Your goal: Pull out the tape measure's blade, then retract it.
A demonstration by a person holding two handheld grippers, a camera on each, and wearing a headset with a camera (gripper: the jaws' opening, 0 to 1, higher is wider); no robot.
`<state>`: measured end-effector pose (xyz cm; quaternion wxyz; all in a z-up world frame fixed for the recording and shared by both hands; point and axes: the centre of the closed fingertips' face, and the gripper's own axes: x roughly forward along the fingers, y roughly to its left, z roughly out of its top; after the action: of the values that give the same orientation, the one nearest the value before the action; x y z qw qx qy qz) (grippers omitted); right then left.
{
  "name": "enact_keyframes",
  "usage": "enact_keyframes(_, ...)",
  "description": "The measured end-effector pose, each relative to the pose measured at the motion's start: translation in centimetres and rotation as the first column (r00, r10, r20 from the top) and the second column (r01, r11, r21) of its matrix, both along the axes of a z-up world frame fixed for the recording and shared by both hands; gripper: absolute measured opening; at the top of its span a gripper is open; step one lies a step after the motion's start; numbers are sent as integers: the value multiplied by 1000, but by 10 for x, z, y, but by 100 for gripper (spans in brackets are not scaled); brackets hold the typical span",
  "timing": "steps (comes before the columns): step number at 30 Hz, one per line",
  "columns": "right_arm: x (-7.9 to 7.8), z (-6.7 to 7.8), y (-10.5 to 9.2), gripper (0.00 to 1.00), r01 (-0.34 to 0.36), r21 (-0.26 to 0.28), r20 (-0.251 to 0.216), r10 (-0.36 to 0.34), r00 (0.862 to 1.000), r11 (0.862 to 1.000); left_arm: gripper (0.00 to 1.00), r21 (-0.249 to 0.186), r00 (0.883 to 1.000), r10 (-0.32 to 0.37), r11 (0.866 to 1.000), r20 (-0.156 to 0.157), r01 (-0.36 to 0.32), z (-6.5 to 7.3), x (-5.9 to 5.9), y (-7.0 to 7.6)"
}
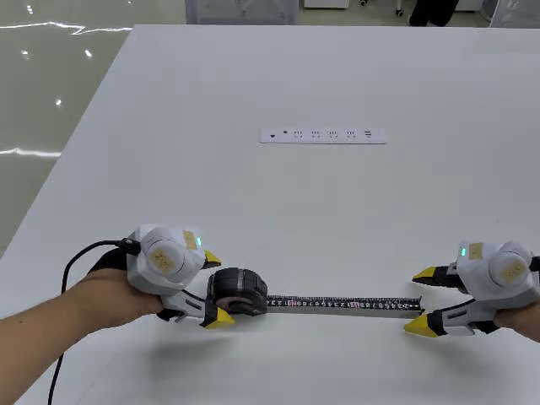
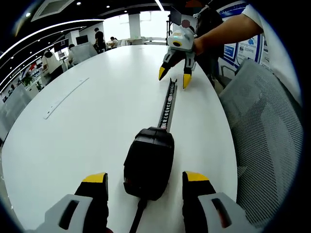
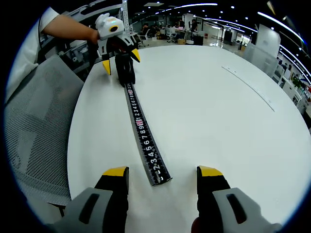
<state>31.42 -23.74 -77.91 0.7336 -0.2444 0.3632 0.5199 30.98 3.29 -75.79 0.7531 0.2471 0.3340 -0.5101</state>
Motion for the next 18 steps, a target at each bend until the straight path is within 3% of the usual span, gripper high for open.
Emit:
enact_keyframes(9,3,-2,-2,68,28,-5,0,-28,1000,1000,67,-12,1000,22,1000,4,-22,1,1,2)
enact_keyframes(18,5,1,1,81,67,29,-13,-66,998,997,82,-32,998,52,998,22,-51,4,4,4)
